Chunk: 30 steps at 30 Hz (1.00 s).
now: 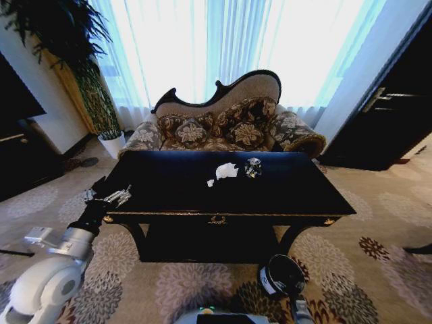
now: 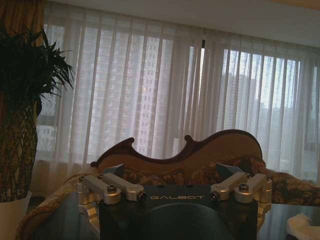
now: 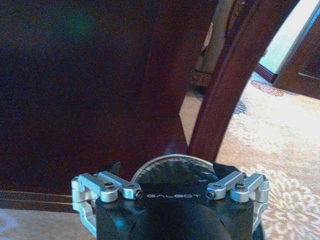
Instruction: Move to the front of the table and place the trash on the table into the trash bin.
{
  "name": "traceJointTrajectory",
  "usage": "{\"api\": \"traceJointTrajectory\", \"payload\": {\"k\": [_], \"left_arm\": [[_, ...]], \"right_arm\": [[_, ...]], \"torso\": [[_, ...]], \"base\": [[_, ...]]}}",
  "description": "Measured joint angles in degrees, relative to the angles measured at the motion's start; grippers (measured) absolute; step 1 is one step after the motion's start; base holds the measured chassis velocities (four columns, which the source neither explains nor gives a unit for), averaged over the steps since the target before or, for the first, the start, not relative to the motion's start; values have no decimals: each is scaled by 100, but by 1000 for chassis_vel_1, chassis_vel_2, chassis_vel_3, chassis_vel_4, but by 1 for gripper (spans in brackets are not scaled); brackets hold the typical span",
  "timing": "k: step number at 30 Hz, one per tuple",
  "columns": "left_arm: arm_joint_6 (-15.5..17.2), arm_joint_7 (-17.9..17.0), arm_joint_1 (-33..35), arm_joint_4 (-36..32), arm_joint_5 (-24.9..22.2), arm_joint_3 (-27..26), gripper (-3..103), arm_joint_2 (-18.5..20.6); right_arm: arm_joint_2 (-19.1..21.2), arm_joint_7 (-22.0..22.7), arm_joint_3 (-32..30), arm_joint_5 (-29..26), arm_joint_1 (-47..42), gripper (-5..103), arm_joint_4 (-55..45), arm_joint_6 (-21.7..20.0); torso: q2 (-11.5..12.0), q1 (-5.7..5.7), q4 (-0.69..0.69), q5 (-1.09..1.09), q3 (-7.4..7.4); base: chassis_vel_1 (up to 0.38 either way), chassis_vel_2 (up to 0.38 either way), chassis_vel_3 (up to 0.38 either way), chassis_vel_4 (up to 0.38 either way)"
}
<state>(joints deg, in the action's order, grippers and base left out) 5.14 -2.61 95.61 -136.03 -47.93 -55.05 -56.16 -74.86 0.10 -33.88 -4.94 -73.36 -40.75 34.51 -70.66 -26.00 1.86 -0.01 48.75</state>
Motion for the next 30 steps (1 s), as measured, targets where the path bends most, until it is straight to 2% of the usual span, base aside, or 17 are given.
{"api": "traceJointTrajectory", "payload": {"k": [7,11,12,17,30], "left_arm": [[4,-3,0,0,2,-2,100,0],[6,-5,-1,0,3,-3,100,0],[6,-5,-1,0,3,-3,100,0],[8,-8,-1,0,5,-3,100,0],[8,-9,-1,1,6,-4,100,1]], "right_arm": [[-114,-21,80,-401,-637,100,-922,39],[-215,-39,81,-967,-1197,100,-1791,-11],[-215,-39,81,-967,-1197,100,-1791,-11],[-413,-32,-173,-1296,-2165,100,-3285,-16],[-714,63,-676,-1972,-3624,100,-5681,147]], "torso": [[0,0,1,0,0],[0,0,0,0,0],[0,0,0,0,0],[-1,0,0,-1,0],[0,0,1,-1,0]], "base": [[0,0,0,0],[0,0,0,0],[0,0,0,0],[0,0,0,0],[0,0,0,0]]}}
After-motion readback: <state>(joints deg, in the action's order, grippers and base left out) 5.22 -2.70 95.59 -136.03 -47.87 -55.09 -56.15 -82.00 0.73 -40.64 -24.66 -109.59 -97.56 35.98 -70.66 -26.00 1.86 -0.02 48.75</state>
